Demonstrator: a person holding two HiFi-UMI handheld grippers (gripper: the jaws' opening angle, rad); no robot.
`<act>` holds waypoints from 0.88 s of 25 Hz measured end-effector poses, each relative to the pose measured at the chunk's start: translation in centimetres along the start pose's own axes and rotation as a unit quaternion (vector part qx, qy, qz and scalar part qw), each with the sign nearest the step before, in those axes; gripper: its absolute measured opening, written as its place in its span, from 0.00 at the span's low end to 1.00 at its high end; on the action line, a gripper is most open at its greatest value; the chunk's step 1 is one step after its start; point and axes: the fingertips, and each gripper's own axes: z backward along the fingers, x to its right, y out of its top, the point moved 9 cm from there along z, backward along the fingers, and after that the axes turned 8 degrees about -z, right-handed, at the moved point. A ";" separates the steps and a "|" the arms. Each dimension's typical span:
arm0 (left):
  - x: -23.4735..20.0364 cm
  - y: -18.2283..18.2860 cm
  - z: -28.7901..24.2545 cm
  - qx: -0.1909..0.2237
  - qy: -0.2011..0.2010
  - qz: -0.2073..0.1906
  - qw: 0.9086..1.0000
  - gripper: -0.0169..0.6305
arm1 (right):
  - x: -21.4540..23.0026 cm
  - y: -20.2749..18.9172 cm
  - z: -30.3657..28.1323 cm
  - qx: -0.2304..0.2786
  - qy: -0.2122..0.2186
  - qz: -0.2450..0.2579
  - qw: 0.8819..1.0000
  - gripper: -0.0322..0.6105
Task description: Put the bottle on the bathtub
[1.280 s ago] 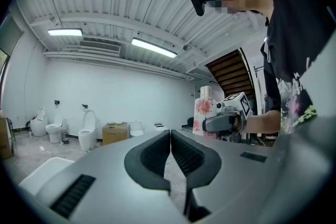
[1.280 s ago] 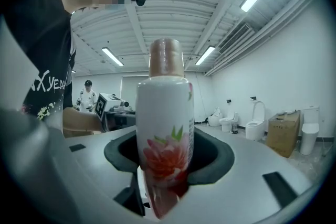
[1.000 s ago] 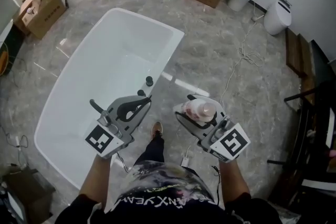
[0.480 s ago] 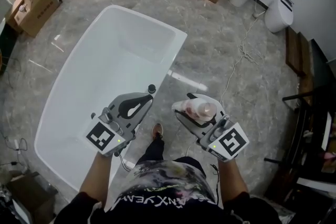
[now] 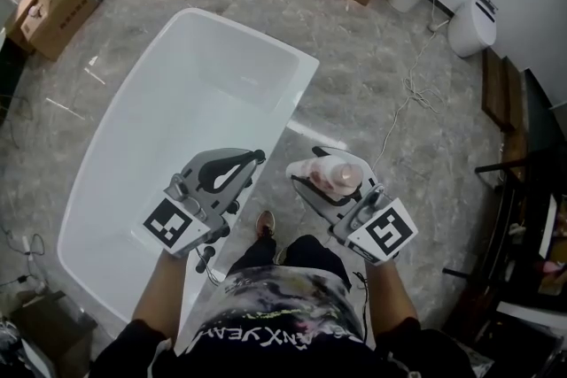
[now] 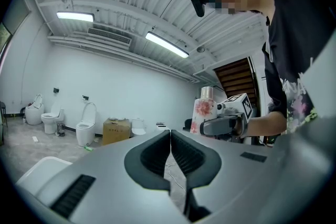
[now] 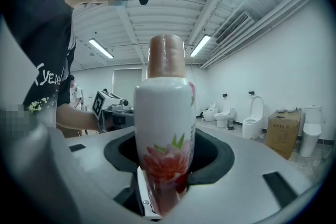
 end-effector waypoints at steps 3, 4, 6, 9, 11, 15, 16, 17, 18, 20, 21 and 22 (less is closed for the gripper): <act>-1.0 -0.3 -0.1 -0.003 0.002 0.000 1.000 0.06 | 0.7 0.1 -1.2 0.003 0.001 0.002 1.000 0.40; -1.3 -0.4 -0.4 -0.003 0.002 -0.001 1.000 0.06 | 1.1 0.2 -1.5 0.003 0.001 0.003 1.000 0.40; -1.9 -0.7 -1.0 -0.004 0.004 -0.001 1.000 0.06 | 1.9 0.2 -2.0 0.003 0.003 0.004 1.000 0.40; -2.8 -1.1 -1.8 -0.003 0.006 0.001 1.000 0.06 | 3.0 0.4 -2.9 0.006 0.006 0.007 1.000 0.40; -3.4 -1.2 -2.3 -0.003 0.008 0.002 1.000 0.06 | 3.6 0.7 -3.4 0.012 0.006 0.010 1.000 0.40; -4.2 -1.0 -3.4 -0.004 0.013 0.004 1.000 0.06 | 4.9 1.2 -3.8 0.011 0.009 0.009 1.000 0.39; -4.5 -1.0 -3.7 -0.005 0.015 0.005 1.000 0.06 | 5.3 1.5 -4.1 0.021 0.007 0.012 1.000 0.40; -4.8 -1.0 -3.9 -0.005 0.017 0.007 1.000 0.06 | 5.7 1.7 -4.4 0.027 0.007 0.015 1.000 0.39; -5.1 -1.0 -4.2 -0.006 0.019 0.008 1.000 0.06 | 6.1 1.8 -4.6 0.025 0.008 0.017 1.000 0.40; -5.6 -1.1 -4.6 -0.008 0.024 0.009 1.000 0.06 | 6.9 1.9 -5.1 0.024 0.010 0.019 0.999 0.40; -5.8 -1.2 -4.8 -0.010 0.027 0.010 1.000 0.06 | 7.2 2.0 -5.3 0.027 0.009 0.020 0.999 0.40; -6.0 -1.3 -5.0 -0.011 0.030 0.011 0.999 0.06 | 7.6 2.1 -5.5 0.030 0.009 0.020 0.999 0.40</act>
